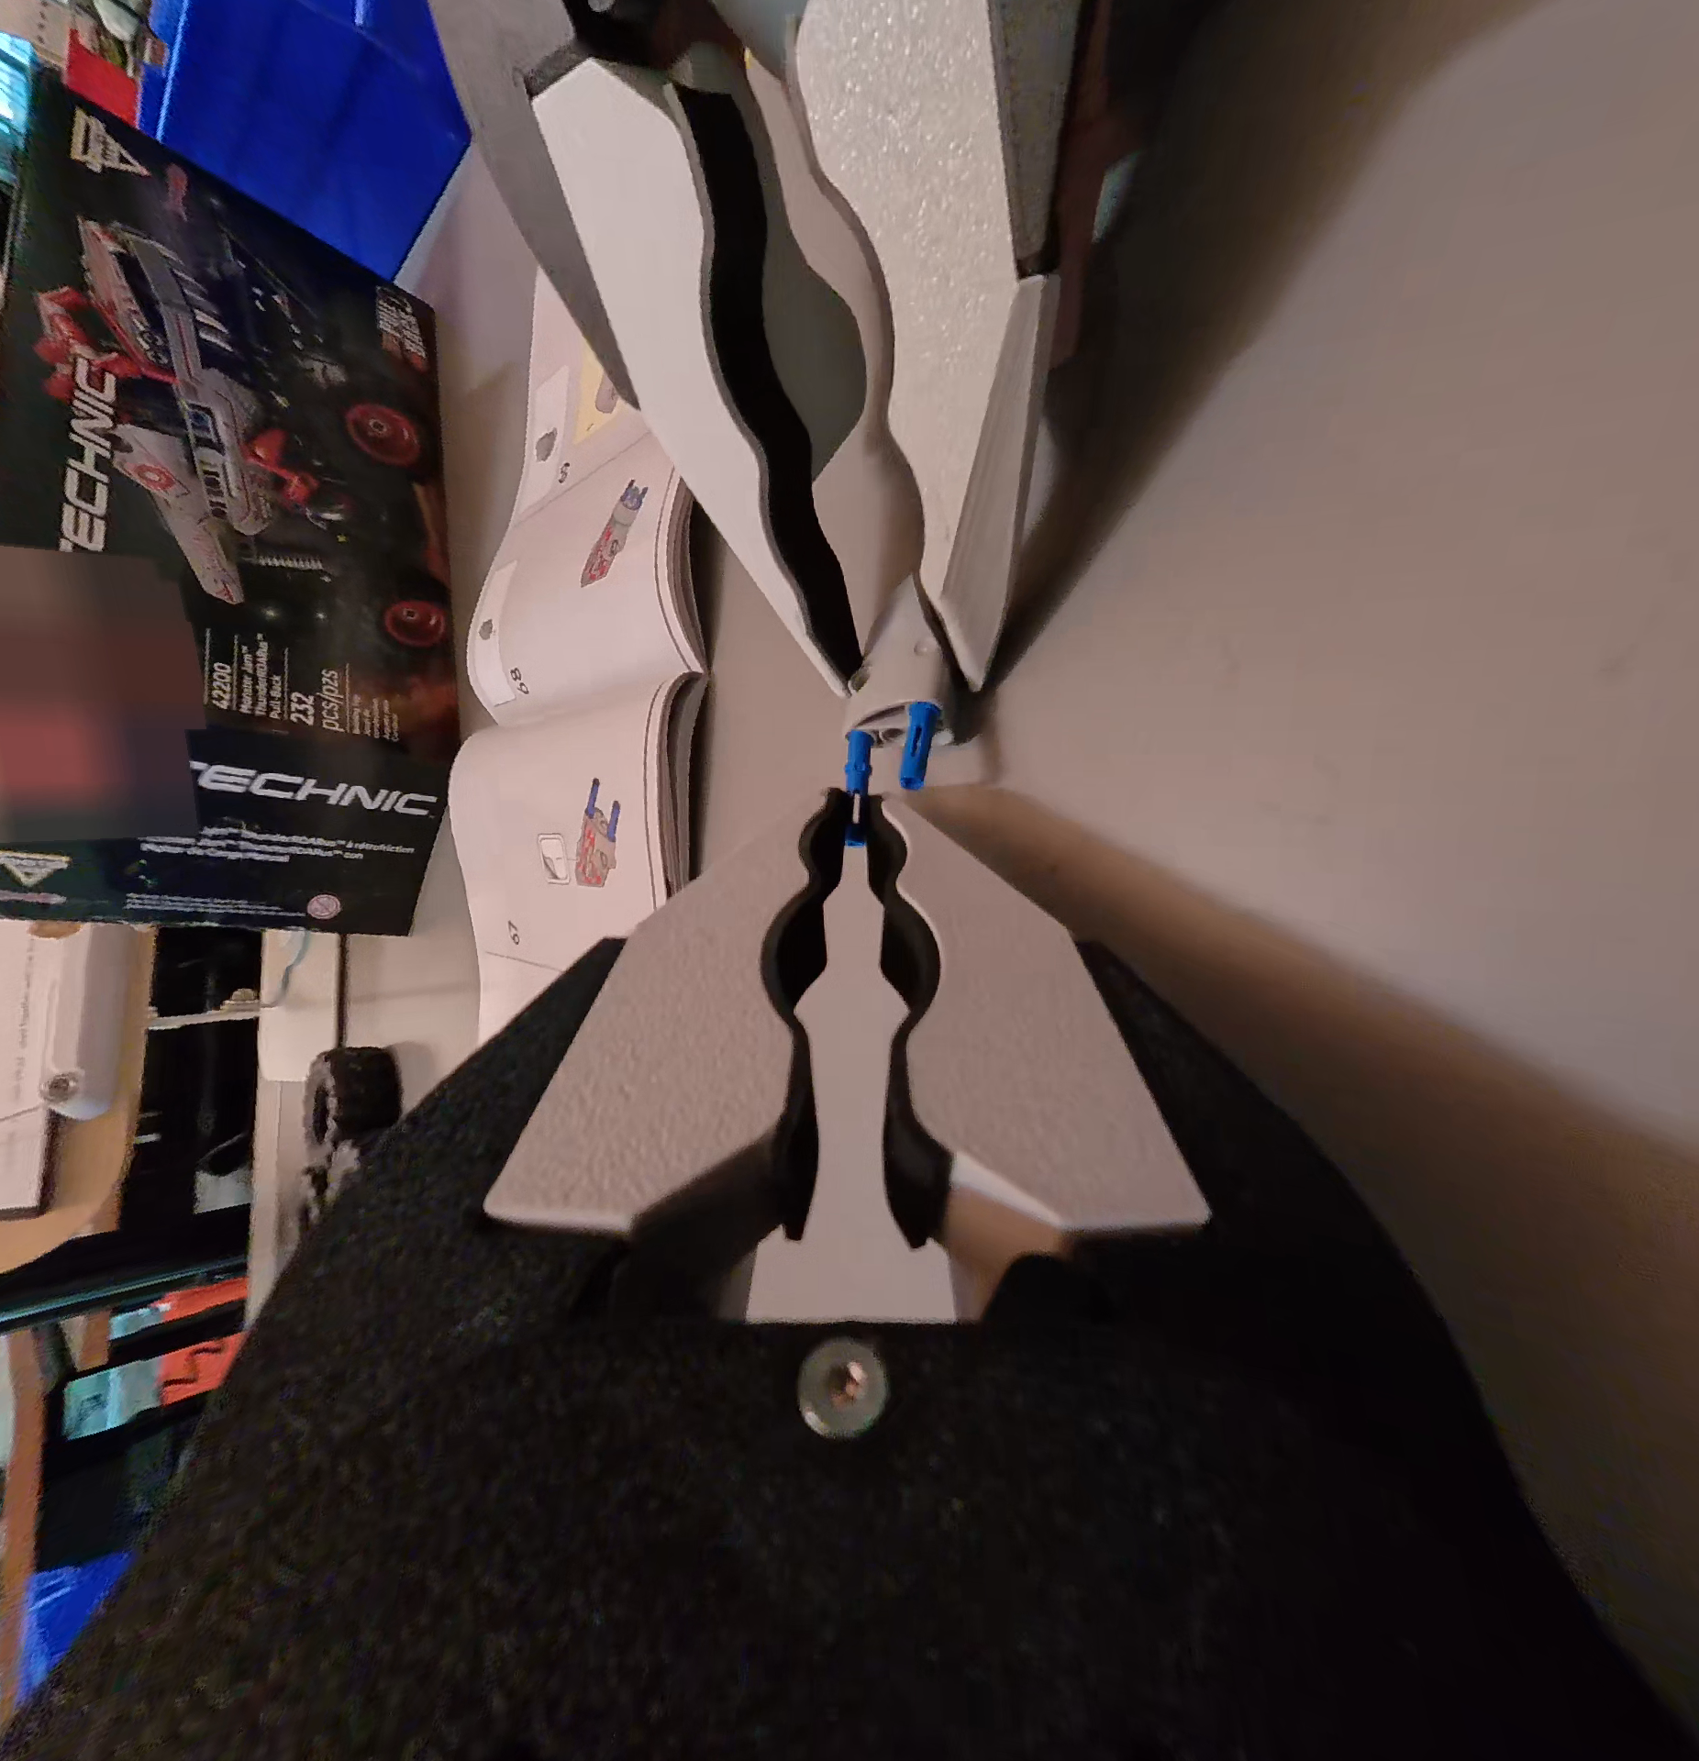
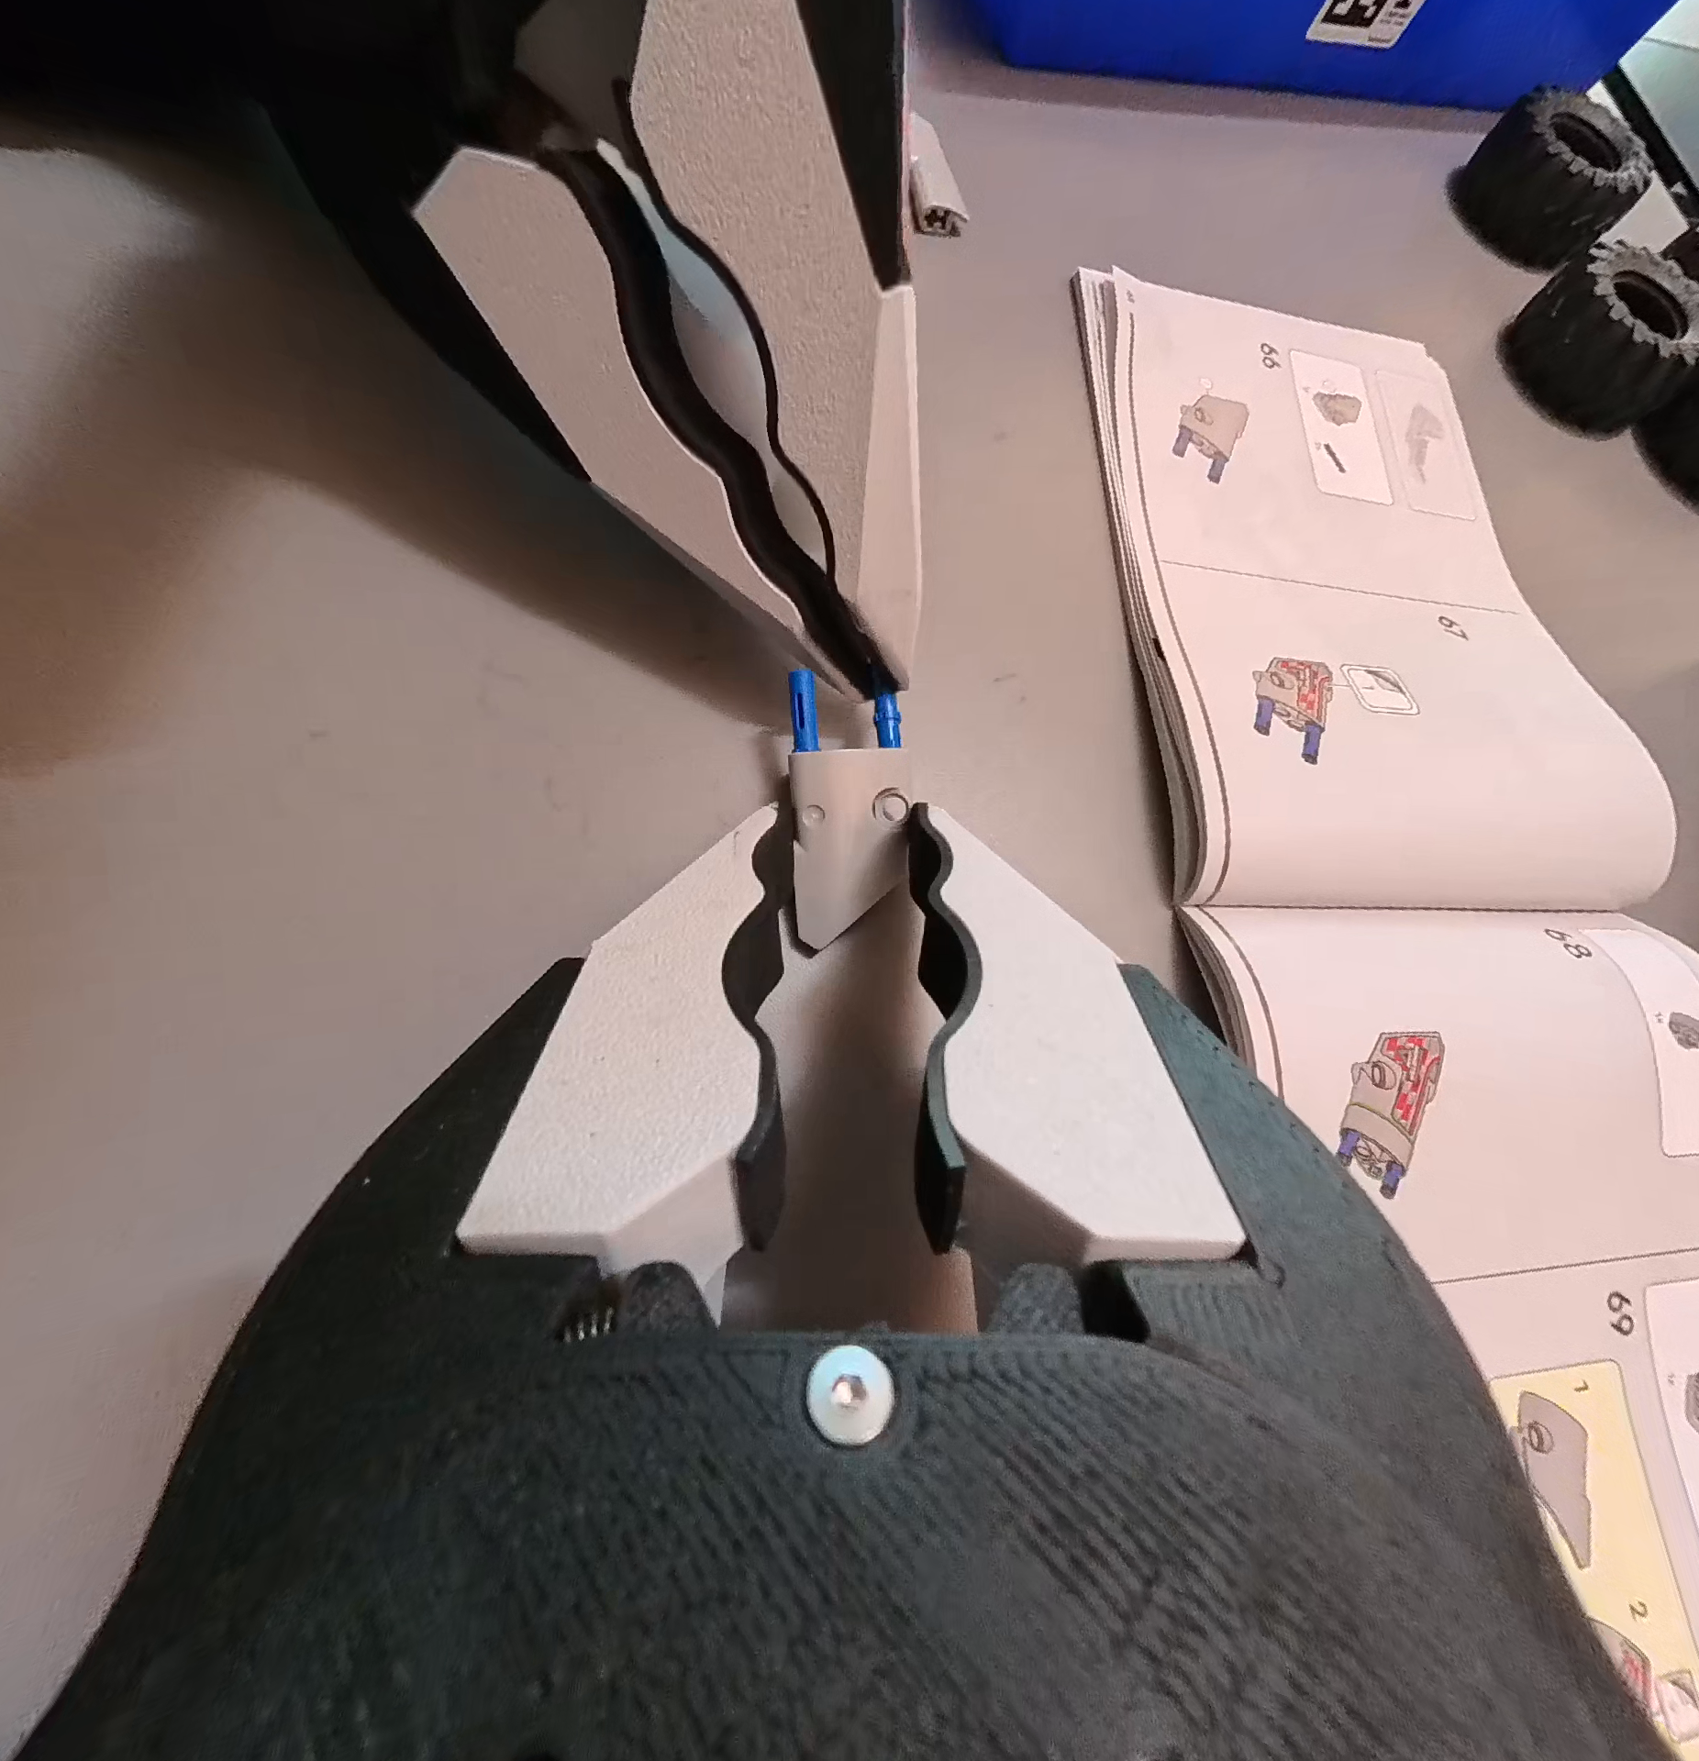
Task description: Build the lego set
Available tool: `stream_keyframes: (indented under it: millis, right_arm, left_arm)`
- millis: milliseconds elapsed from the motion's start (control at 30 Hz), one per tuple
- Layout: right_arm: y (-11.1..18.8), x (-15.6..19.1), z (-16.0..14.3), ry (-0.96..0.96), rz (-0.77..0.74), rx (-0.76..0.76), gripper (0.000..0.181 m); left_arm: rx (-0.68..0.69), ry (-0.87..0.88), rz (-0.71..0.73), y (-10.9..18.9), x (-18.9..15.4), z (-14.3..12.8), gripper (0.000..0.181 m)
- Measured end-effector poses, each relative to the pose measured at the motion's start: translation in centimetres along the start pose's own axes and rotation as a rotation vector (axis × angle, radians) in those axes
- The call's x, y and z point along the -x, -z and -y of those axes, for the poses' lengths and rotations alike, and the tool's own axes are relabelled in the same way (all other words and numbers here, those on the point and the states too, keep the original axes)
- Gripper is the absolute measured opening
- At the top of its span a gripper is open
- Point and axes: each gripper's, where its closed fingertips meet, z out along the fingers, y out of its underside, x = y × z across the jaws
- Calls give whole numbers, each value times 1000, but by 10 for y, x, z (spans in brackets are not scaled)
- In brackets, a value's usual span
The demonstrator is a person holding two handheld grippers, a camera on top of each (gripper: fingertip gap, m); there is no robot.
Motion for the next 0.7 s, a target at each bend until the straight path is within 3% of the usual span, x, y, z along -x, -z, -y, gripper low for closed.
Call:
stream_keyframes:
  millis: [467, 700]
  right_arm:
    - [-5, 3, 2, -126, 126, 14, 23]
    - [-5, 3, 2, -104, 161, 10, 23]
  left_arm:
    - [77, -253, 43, 2, -1, -3, 1]
    - [29, -238, -53, 5, -2, 2, 1]
